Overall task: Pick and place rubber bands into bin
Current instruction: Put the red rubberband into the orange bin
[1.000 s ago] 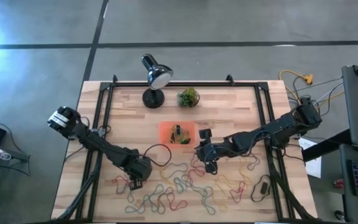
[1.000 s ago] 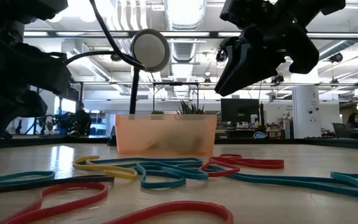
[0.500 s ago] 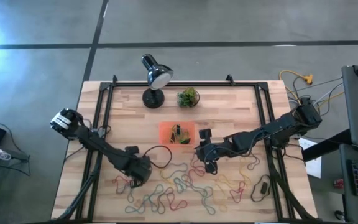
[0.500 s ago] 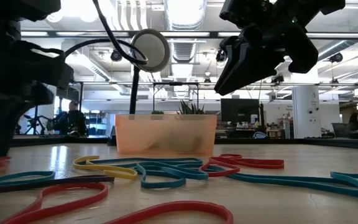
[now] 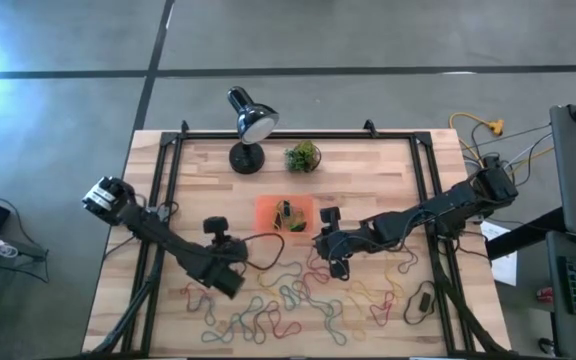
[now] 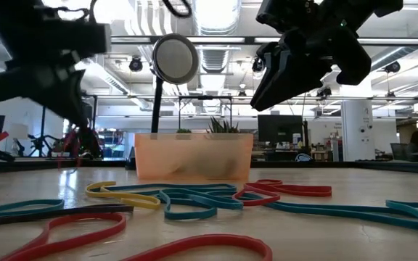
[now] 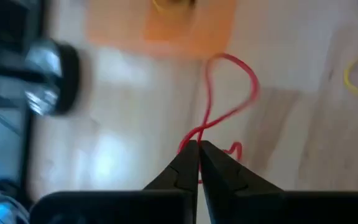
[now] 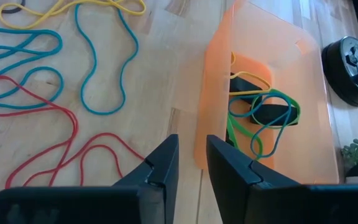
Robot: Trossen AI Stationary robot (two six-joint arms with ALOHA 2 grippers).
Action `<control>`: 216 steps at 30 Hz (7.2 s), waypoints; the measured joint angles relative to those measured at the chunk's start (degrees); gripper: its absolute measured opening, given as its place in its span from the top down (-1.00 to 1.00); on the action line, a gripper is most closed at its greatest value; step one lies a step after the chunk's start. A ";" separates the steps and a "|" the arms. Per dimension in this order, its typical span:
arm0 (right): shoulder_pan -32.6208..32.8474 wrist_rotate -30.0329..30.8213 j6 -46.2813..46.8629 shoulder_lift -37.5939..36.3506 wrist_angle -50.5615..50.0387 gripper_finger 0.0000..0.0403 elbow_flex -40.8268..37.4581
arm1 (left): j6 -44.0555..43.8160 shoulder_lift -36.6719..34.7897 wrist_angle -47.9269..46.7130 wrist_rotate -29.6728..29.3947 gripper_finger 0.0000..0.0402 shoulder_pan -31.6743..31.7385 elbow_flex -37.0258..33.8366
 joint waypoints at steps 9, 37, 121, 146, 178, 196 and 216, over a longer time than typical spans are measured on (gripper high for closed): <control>0.00 0.01 0.00 0.00 -0.01 0.66 0.00 | 3.44 -0.07 -2.42 -18.20 1.00 -0.36 3.66; 0.00 0.03 2.58 0.00 -0.59 0.62 -0.52 | 46.71 -0.02 30.65 -6.88 1.00 20.16 1.77; 0.35 -19.79 2.47 15.74 16.45 0.68 -0.63 | 31.18 -10.19 30.23 21.32 0.60 4.56 -3.63; 0.26 -19.43 2.34 19.71 17.01 0.78 0.68 | 29.77 -10.16 30.96 21.30 0.60 4.60 -4.74; 1.21 10.64 -18.48 -1.43 17.64 0.96 1.10 | 29.68 -10.16 32.23 21.30 0.60 4.60 -5.53; -10.38 12.23 -16.08 9.74 20.95 0.93 1.11 | 29.83 -10.14 33.45 21.29 0.60 4.58 -5.62; -10.95 7.84 -9.87 8.13 19.14 0.68 1.19 | 29.90 -10.14 33.58 20.86 0.60 4.60 -5.67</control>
